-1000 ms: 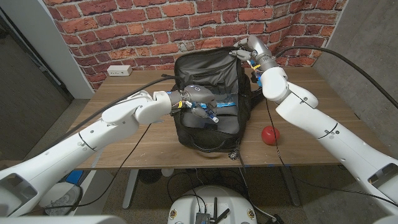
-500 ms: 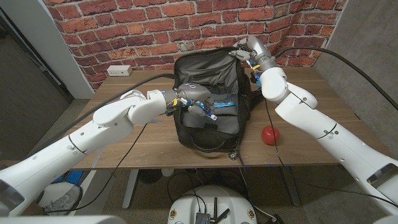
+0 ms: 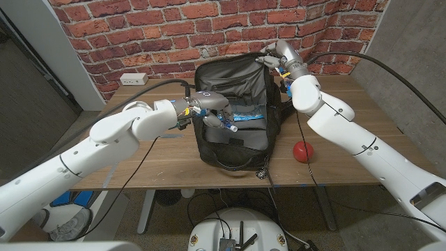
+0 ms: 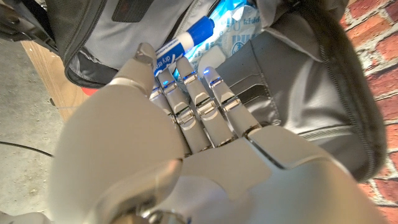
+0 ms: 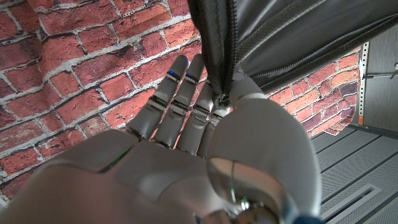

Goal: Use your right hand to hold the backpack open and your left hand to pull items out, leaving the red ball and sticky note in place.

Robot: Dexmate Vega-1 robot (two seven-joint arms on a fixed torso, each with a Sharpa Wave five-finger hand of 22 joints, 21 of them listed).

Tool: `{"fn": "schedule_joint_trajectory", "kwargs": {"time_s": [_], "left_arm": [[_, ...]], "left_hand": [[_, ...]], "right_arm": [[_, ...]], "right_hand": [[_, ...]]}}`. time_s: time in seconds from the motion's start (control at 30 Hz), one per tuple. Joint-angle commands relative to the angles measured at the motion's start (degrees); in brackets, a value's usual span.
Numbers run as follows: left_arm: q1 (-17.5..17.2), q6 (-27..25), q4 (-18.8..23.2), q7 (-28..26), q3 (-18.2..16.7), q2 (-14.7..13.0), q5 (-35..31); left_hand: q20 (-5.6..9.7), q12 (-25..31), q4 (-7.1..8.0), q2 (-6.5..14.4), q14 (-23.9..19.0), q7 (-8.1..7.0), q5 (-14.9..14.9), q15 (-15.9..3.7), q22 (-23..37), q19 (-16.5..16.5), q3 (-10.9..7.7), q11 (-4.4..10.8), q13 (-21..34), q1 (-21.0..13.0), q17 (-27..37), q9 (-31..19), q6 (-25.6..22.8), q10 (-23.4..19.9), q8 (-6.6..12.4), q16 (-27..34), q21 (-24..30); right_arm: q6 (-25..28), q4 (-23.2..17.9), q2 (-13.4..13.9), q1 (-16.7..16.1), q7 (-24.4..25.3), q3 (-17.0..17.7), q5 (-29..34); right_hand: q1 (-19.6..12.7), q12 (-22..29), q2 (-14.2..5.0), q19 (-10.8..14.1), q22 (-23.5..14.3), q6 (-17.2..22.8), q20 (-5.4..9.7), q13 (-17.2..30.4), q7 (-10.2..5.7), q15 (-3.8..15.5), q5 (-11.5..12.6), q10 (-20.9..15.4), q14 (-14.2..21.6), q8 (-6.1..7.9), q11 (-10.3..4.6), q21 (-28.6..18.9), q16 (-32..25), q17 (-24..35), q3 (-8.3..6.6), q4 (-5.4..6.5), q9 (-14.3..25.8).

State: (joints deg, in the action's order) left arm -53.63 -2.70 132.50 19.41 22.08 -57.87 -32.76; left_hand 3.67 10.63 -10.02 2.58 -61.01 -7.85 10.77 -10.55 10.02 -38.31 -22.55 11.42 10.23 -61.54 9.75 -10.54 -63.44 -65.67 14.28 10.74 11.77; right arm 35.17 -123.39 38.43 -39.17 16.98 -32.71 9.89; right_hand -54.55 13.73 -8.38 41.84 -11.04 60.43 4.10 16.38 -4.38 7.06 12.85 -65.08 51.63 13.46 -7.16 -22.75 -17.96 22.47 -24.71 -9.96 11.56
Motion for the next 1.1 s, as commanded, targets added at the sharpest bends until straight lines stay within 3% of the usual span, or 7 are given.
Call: {"fn": "schedule_joint_trajectory", "kwargs": {"time_s": [0.03, 0.6, 0.9, 1.1], "left_arm": [[-6.13, -5.53, 3.58, -3.18, -5.82, -3.96, 2.10], [-12.11, -12.31, 7.01, -5.30, -11.65, -7.42, 4.60], [-14.76, -13.25, 7.03, -6.82, -14.95, -9.22, 5.72], [-17.54, -12.77, 6.24, -7.72, -18.93, -9.75, 7.80]], "left_hand": [[8.13, 0.40, 0.22, 0.83, -0.20, 0.12, 0.38, -3.32, 0.06, -0.58, -0.61, 0.24, 0.38, -0.38, 0.19, -0.33, -0.59, -0.34, 0.04, -0.22, -0.18], [8.12, 0.33, 0.31, 0.94, -0.35, 0.13, 0.40, -3.30, 0.07, -0.61, -0.65, 0.20, 0.40, -0.22, 0.22, -0.35, -0.67, -0.32, -0.07, -0.18, -0.21], [8.12, 0.32, 0.31, 0.95, -0.42, 0.08, 0.41, -3.29, 0.08, -0.60, -0.67, 0.21, 0.41, -0.15, 0.23, -0.36, -0.72, -0.37, -0.13, -0.18, -0.22], [8.10, 0.24, 0.26, 0.86, -0.32, 0.03, 0.40, -3.32, 0.09, -0.67, -0.66, 0.24, 0.41, -0.15, 0.22, -0.37, -0.64, -0.23, -0.22, -0.23, -0.20]], "right_arm": [[-0.45, 0.90, -0.52, 0.72, -0.40, -0.39, -0.36], [-0.65, 2.58, -1.70, 1.88, -0.10, -1.15, -0.30], [0.04, 2.93, -2.07, 2.08, 0.16, -1.22, -0.38], [0.13, 3.29, -2.05, 2.43, -0.03, -1.41, -0.47]], "right_hand": [[0.14, -0.06, -0.56, -0.27, -0.14, 0.37, 7.45, 0.11, 0.05, 6.24, 0.33, -0.49, 0.64, 0.30, 0.01, -0.52, 0.04, 0.32, 0.01, 0.45, 0.29], [0.12, -0.17, -0.57, -0.37, -0.13, 0.38, 7.40, 0.13, 0.08, 6.26, 0.33, -0.46, 0.60, 0.22, 0.08, -0.66, 0.20, 0.44, 0.01, 0.43, 0.31], [0.12, -0.16, -0.62, -0.45, -0.13, 0.45, 7.37, 0.17, 0.04, 6.23, 0.34, -0.57, 0.57, 0.19, 0.09, -0.73, 0.31, 0.49, 0.00, 0.46, 0.32], [0.19, -0.22, -0.58, -0.52, -0.12, 0.39, 7.35, 0.18, 0.08, 6.16, 0.33, -0.51, 0.54, 0.14, 0.00, -0.77, 0.38, 0.53, 0.04, 0.49, 0.33]]}}
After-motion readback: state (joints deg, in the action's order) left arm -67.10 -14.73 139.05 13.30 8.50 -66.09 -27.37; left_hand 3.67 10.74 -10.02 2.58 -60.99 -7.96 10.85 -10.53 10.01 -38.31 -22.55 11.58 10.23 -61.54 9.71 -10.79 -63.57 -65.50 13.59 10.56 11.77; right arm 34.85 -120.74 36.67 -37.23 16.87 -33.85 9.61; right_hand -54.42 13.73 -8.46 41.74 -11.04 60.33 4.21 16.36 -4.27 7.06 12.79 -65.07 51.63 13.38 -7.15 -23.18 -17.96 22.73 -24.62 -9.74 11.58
